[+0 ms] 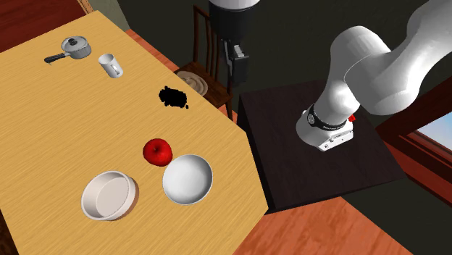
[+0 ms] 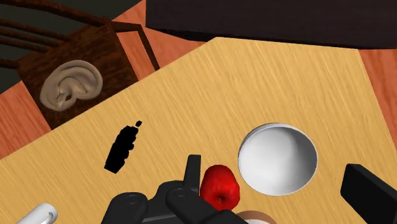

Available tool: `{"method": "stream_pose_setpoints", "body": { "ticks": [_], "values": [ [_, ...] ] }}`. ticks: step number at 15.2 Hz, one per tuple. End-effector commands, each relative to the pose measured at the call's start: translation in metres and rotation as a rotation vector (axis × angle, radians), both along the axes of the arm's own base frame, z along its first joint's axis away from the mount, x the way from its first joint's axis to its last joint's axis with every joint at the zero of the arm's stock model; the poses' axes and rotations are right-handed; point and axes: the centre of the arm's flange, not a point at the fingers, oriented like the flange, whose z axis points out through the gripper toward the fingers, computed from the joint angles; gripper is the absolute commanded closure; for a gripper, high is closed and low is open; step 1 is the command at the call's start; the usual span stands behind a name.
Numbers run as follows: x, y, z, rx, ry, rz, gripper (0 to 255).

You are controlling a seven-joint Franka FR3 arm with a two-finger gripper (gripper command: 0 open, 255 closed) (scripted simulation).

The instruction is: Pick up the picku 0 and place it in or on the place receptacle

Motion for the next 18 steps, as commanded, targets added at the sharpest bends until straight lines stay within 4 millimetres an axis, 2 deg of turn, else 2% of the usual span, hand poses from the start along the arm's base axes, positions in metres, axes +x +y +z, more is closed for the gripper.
{"method": "stream_pose_setpoints", "body": {
  "ticks": [1,18],
  "values": [
    [0.013,-0.015,-0.018,0.003,0.0,-0.022,0],
    [0.117,-0.141,-0.177,0.036,0.016,-0.207,0]
  ]
}}
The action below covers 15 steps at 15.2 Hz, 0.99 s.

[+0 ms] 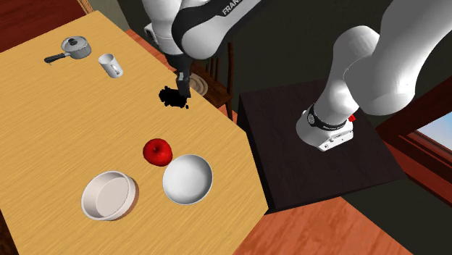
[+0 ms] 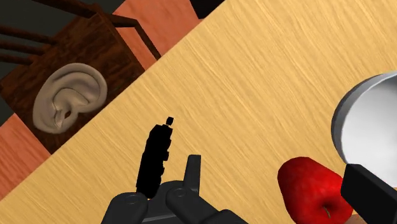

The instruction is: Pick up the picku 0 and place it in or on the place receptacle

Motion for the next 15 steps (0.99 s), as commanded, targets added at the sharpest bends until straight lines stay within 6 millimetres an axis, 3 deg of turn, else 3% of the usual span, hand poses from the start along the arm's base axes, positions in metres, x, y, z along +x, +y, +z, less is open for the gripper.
{"method": "stream_pose_setpoints", "body": {
  "ticks": [1,15],
  "values": [
    [0.01,-0.017,-0.019,0.003,0.001,-0.022,0],
    [0.075,-0.13,-0.156,0.03,0.014,-0.174,0]
  ]
}}
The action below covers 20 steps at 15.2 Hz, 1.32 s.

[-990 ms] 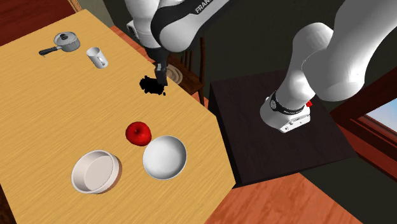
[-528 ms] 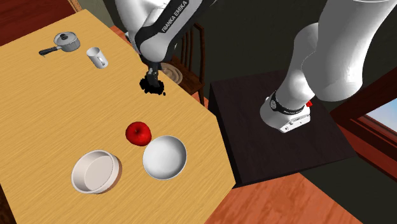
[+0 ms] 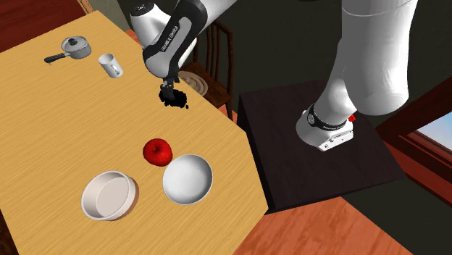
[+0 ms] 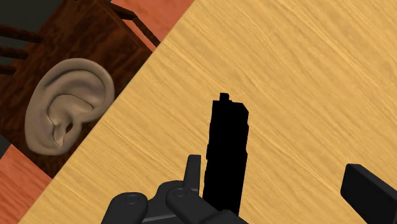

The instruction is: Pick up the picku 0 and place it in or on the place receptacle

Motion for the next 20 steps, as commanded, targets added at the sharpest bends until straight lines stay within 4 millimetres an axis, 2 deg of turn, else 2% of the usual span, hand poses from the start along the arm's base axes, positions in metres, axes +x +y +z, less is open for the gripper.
{"method": "stream_pose_setpoints", "body": {
  "ticks": [1,3,10,18,19,20],
  "values": [
    [0.007,-0.018,-0.021,0.004,0.002,-0.022,0],
    [0.012,-0.029,-0.035,0.007,0.003,-0.037,0],
    [0.011,-0.029,-0.075,0.007,0.003,-0.037,0],
    [0.011,-0.029,-0.075,0.007,0.003,-0.037,0],
    [0.011,-0.029,-0.075,0.007,0.003,-0.037,255],
    [0.011,-0.029,-0.075,0.007,0.003,-0.037,255]
  ]
}}
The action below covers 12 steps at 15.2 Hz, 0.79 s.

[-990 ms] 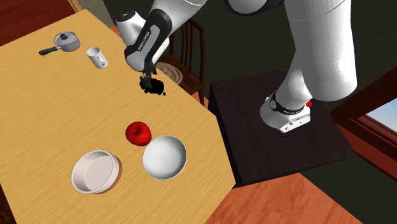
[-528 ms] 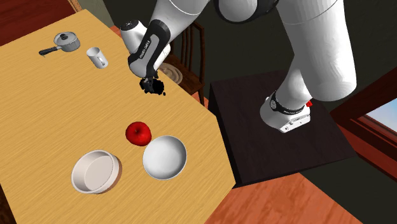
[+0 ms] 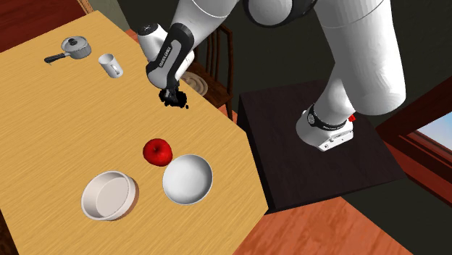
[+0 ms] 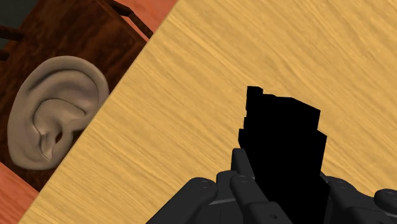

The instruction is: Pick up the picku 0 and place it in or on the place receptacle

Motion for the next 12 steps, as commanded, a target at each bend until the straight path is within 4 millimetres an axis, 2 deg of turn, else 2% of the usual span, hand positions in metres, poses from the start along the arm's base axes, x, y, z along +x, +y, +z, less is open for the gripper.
{"method": "stream_pose_setpoints", "body": {
  "ticks": [1,8,12],
  "values": [
    [0.0,0.0,0.0,0.0,0.0,0.0,255],
    [0.0,0.0,0.0,0.0,0.0,0.0,255],
    [0.0,0.0,0.021,0.0,0.0,0.0,255]
  ]
}}
